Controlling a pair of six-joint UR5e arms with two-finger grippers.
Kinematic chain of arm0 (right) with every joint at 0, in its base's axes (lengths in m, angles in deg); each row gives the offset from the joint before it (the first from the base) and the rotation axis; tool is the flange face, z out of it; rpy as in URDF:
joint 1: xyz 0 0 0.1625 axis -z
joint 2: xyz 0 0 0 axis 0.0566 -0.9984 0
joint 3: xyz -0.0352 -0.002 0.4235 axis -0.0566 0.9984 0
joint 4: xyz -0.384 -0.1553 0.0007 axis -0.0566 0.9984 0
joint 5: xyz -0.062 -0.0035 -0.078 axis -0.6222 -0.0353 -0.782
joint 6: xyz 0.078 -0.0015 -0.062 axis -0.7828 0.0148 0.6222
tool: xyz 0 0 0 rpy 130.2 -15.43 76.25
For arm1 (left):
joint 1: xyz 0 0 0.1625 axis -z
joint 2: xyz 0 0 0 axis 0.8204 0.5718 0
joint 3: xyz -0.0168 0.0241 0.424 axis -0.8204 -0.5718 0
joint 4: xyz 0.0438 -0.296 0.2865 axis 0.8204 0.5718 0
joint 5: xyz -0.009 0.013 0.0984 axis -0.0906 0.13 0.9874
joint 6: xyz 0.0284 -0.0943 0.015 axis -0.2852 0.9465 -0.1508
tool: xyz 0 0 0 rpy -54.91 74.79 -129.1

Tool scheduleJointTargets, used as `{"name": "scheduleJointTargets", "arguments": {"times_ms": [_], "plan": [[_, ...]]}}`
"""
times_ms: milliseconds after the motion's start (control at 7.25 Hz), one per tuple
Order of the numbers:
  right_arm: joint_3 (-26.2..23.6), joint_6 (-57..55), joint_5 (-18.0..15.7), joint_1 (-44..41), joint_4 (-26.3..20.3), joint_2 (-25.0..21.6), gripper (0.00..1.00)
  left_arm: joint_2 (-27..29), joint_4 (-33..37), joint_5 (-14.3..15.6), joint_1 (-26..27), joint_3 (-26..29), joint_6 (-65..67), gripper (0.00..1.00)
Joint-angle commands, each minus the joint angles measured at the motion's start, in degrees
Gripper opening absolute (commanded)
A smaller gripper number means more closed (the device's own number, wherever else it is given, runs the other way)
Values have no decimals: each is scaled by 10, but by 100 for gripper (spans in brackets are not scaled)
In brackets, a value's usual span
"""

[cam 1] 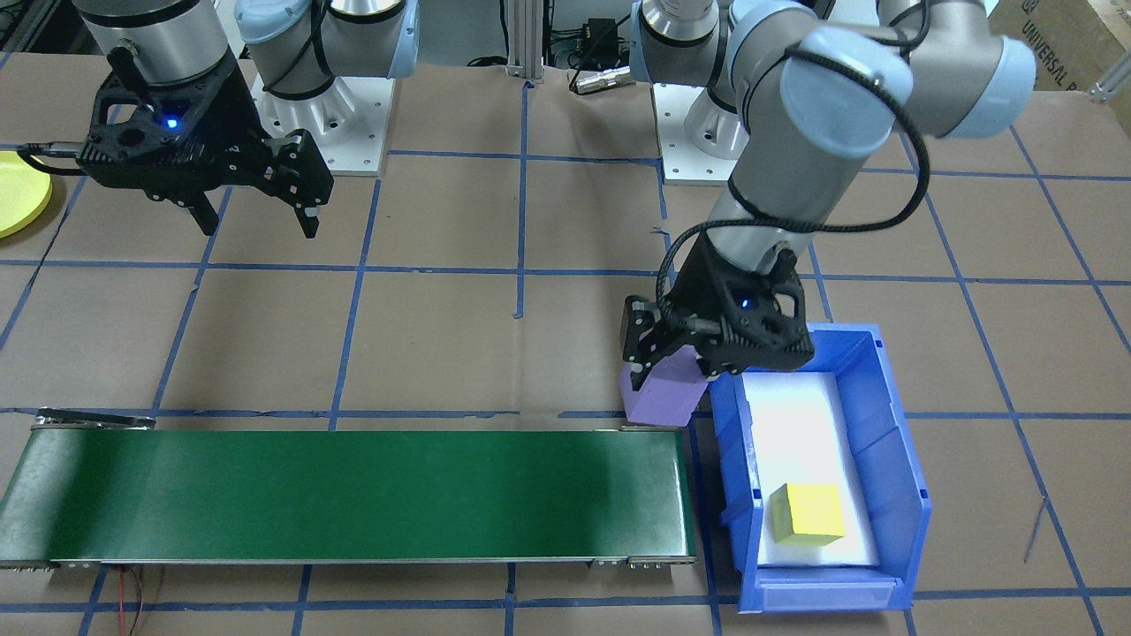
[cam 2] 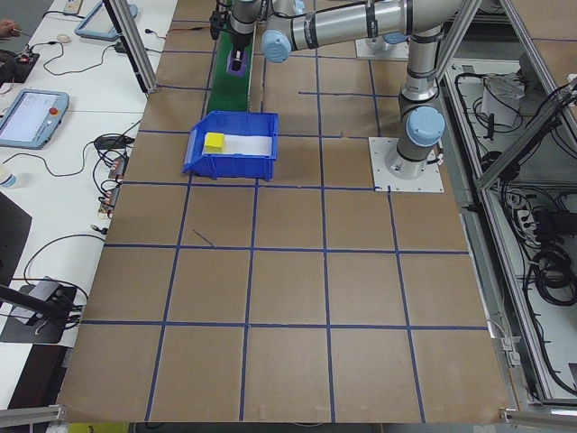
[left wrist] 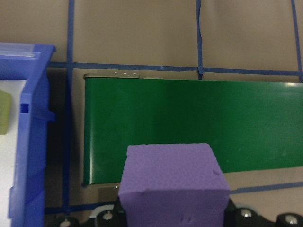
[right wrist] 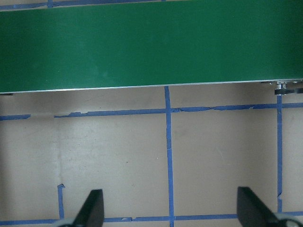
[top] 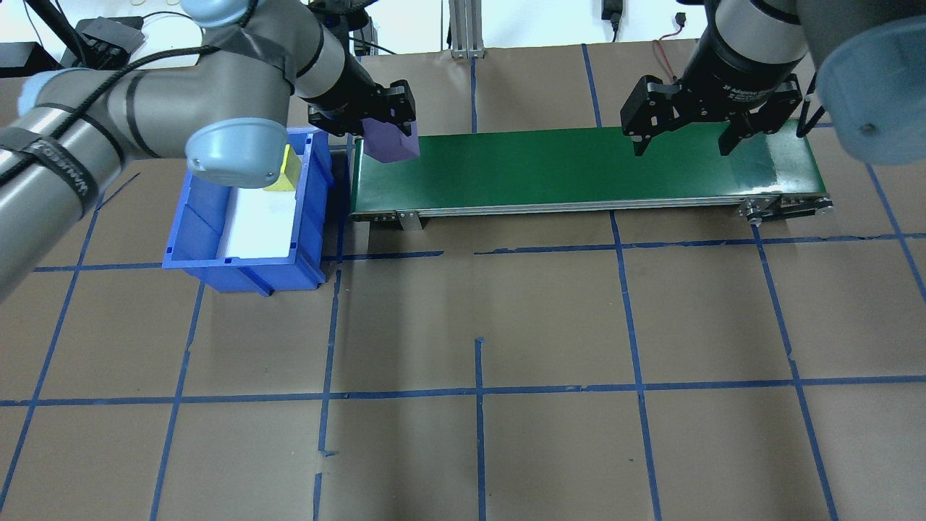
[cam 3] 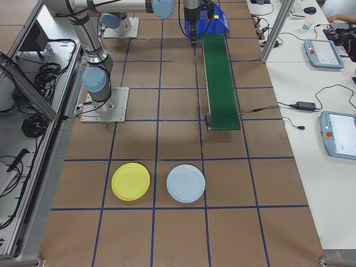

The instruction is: Move block left to right into plate

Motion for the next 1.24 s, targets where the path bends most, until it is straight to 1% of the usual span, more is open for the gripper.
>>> {"name": "scheduleJointTargets", "arguments": {"times_ms": [0, 138, 276, 414, 552, 828, 1103], "plan": [[1, 0, 0, 0, 1, 0, 100, 46, -40, 0, 14, -2, 4, 32], [1, 0, 0, 0, 1, 0, 100, 61, -41, 4, 14, 4, 2, 38], [1, 0, 0, 0, 1, 0, 100, 80, -55, 22, 14, 9, 2, 40], [1, 0, 0, 0, 1, 0, 100, 83, -62, 57, 14, 9, 1, 65], [1, 0, 0, 0, 1, 0, 100, 83, -62, 77, 13, 11, 1, 100], [1, 0, 0, 0, 1, 0, 100, 80, -62, 81, 13, 12, 3, 100], [1, 0, -1, 0, 1, 0, 100, 69, -62, 82, 2, 29, -5, 100]]}}
